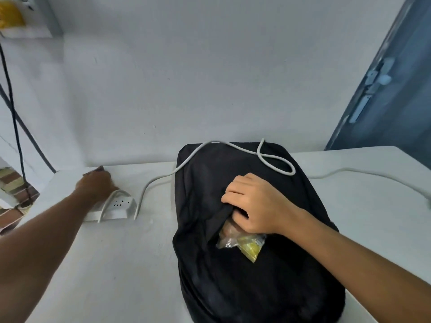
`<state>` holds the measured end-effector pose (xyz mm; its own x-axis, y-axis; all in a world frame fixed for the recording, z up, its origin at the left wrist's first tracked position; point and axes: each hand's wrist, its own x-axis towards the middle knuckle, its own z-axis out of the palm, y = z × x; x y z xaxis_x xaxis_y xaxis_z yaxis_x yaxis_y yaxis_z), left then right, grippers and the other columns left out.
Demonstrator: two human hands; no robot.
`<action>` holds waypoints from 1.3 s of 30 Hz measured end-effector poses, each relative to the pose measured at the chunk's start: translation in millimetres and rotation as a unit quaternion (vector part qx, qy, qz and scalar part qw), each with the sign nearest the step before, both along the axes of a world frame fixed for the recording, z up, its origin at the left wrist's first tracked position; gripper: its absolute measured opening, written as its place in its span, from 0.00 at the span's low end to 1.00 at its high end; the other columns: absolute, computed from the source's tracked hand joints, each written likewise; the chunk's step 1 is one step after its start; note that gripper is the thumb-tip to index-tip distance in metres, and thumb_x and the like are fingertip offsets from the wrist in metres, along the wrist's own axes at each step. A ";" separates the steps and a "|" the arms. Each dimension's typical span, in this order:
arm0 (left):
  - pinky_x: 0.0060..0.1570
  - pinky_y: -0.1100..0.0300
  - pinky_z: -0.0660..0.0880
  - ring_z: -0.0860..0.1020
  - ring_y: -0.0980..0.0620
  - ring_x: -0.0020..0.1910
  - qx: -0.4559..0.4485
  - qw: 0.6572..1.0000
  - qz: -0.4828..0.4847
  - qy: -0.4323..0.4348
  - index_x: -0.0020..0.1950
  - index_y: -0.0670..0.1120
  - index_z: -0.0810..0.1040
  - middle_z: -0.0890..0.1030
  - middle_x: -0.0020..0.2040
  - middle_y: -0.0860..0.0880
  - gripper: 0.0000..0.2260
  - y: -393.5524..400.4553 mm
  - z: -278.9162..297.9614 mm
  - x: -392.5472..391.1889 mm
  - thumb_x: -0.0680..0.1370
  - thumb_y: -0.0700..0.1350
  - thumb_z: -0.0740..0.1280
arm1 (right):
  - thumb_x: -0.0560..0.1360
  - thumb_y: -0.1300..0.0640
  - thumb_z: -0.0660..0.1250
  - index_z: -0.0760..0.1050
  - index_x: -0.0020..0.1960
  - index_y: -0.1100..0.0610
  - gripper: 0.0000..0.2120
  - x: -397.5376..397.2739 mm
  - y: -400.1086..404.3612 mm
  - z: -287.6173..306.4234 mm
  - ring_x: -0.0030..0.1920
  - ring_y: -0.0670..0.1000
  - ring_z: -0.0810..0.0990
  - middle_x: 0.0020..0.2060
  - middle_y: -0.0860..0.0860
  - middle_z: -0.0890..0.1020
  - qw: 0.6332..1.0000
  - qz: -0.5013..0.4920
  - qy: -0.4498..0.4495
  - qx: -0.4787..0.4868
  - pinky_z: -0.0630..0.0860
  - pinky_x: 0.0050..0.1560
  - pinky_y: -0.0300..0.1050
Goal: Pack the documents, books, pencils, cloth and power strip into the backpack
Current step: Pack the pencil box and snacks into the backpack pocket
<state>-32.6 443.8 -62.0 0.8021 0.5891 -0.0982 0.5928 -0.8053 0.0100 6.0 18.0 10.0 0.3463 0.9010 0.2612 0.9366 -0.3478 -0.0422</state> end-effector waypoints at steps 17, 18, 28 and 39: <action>0.47 0.54 0.74 0.79 0.42 0.52 0.173 0.979 -0.098 0.036 0.52 0.47 0.76 0.79 0.51 0.45 0.08 -24.9 14.4 -2.8 0.75 0.41 0.61 | 0.69 0.56 0.60 0.79 0.54 0.58 0.17 -0.3 -16.5 -6.0 0.45 0.54 0.80 0.44 0.51 0.82 1.000 0.006 -0.012 -0.003 0.76 0.44 0.51; 0.47 0.54 0.75 0.79 0.42 0.52 0.181 0.978 -0.103 0.030 0.52 0.47 0.76 0.79 0.51 0.45 0.08 -25.6 17.6 -4.0 0.76 0.41 0.61 | 0.69 0.56 0.60 0.79 0.55 0.58 0.17 -0.4 -16.8 -5.5 0.45 0.54 0.80 0.43 0.51 0.82 1.000 0.007 -0.012 -0.005 0.76 0.44 0.51; 0.33 0.45 0.75 0.76 0.34 0.39 0.222 0.938 -0.202 -0.172 0.48 0.35 0.80 0.74 0.41 0.34 0.12 -62.4 71.2 -19.7 0.66 0.34 0.74 | 0.66 0.53 0.57 0.74 0.64 0.55 0.26 6.3 -24.3 6.3 0.49 0.54 0.78 0.51 0.51 0.80 0.996 -0.014 -0.043 -0.072 0.76 0.48 0.50; 0.37 0.67 0.69 0.72 0.54 0.34 0.020 0.817 -0.430 -0.384 0.47 0.41 0.80 0.76 0.40 0.48 0.08 -232.5 188.0 -48.6 0.69 0.36 0.66 | 0.69 0.54 0.71 0.72 0.64 0.50 0.24 24.7 -30.6 63.7 0.57 0.53 0.75 0.58 0.49 0.73 0.965 -0.140 0.149 -0.165 0.74 0.54 0.48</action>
